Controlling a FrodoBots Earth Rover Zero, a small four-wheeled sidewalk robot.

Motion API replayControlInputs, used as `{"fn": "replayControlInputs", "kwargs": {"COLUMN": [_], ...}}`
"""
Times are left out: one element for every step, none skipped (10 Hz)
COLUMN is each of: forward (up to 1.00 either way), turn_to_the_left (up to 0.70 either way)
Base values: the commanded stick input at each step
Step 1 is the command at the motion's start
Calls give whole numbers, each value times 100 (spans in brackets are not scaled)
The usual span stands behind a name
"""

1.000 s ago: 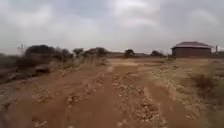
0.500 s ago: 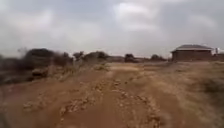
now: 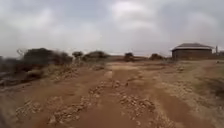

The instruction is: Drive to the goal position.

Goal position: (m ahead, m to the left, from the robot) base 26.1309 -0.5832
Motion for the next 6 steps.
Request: {"fn": "replayControlInputs", "kwargs": {"forward": [50,50,50,50,50,50], "turn_to_the_left": [0,0,0,0,0,0]}}
